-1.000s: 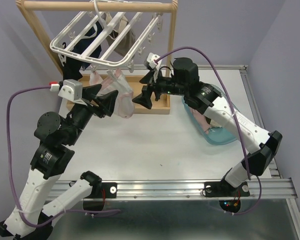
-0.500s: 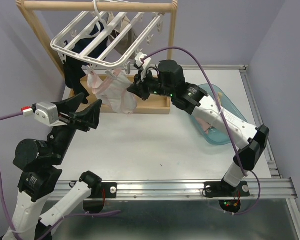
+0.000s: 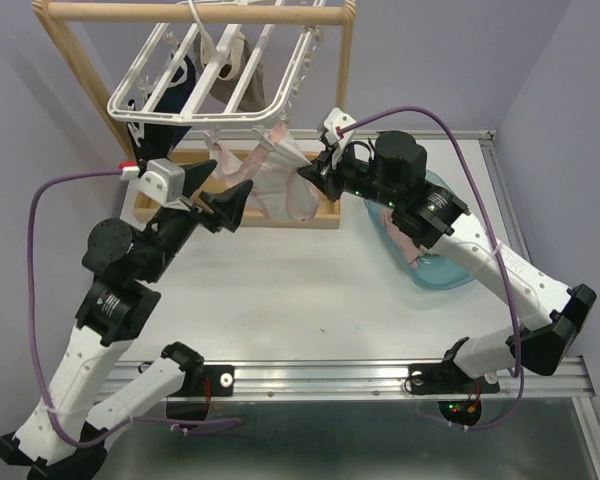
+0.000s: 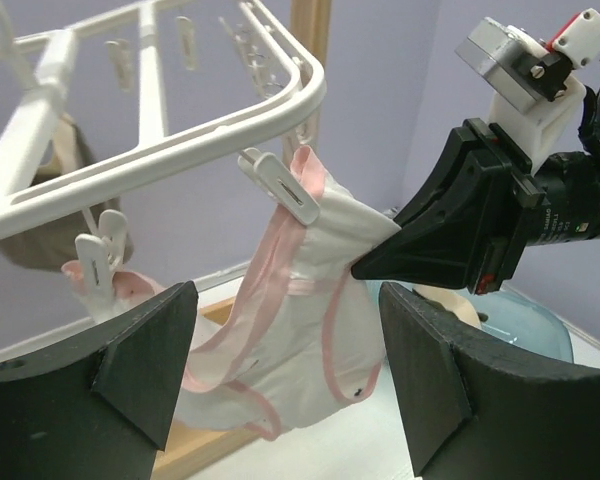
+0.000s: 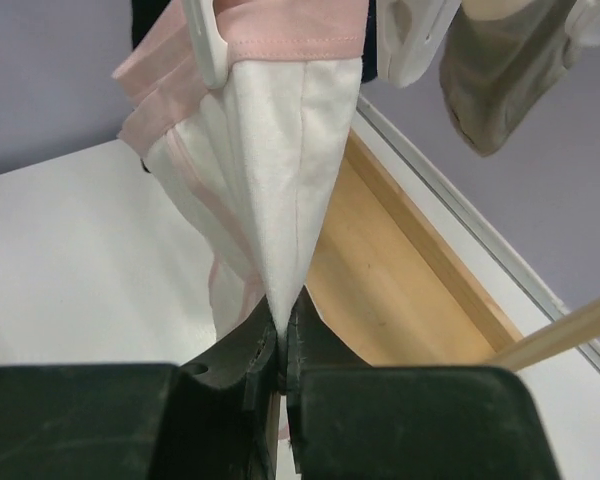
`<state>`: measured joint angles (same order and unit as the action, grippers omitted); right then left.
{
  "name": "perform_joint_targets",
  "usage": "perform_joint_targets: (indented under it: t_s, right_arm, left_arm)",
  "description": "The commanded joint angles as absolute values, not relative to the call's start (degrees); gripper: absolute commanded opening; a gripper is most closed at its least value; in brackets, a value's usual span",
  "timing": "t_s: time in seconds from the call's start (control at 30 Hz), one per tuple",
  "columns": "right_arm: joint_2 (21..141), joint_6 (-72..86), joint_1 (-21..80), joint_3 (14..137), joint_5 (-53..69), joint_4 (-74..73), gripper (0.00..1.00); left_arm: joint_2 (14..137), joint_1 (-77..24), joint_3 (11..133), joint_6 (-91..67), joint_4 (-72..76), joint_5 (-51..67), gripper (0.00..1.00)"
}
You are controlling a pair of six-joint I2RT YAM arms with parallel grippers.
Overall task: Remove the underwear clipped to the hanger
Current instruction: Adjust the hanger on the clothesline.
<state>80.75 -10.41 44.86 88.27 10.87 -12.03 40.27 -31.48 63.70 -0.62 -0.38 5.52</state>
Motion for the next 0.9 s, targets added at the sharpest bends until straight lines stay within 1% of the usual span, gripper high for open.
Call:
perform_joint_targets:
  t_s: [0.0,0.13,0.23,0.27,0.3,0.33,0.4,0.53,0.7,0.73,0.77,0.87]
  right_arm:
    - [79.0,-11.1,42.7,85.3,13.0,-7.9,0.0]
    - [78.3,-11.1,41.5,83.7,14.8,-7.3,0.0]
    - [78.1,-10.6,40.5,83.0,16.0,-6.9,0.01]
    - [78.2,-10.6,40.3,82.7,16.2,-6.6,0.01]
    - [78.2,-10.5,40.1,82.6,16.4,-6.4,0.01]
    - [78.2,-10.5,39.6,82.5,16.8,-6.3,0.01]
    - [78.2,-10.5,39.2,82.4,17.1,-6.1,0.01]
    - [78.3,-10.8,38.7,82.3,17.3,-5.6,0.01]
    - [78.2,-12.3,38.2,82.2,18.4,-5.5,0.02]
    - [77.9,-12.8,38.2,82.1,18.7,-5.6,0.06]
    - [77.7,-13.1,38.2,81.9,18.9,-5.6,0.14]
    - [76.8,-14.0,38.2,81.7,19.9,-5.6,0.22]
  left_arm:
    - [44.4,-30.7,67.3,1.2,6.6,13.4,0.85]
    - [47.3,-28.2,66.9,-1.7,10.2,20.4,0.88]
    - [48.5,-21.1,64.4,-6.6,16.7,27.3,0.88]
    - [48.7,-16.4,63.2,-11.8,19.2,33.3,0.88]
    - [48.9,-13.7,61.9,-14.6,25.3,36.2,0.88]
    - [49.5,-12.1,59.5,-16.9,27.9,40.0,0.88]
    - [50.2,-9.8,58.4,-19.5,30.7,41.8,0.86]
    - [49.6,-9.5,57.6,-18.5,30.4,42.0,0.86]
    - [46.3,-9.5,55.8,-14.7,23.1,35.5,0.86]
    - [45.3,-9.5,55.0,-13.4,21.7,33.0,0.86]
    - [44.7,-9.5,54.5,-12.9,19.4,31.8,0.87]
    - [42.7,-9.5,51.8,-12.0,17.2,27.2,0.86]
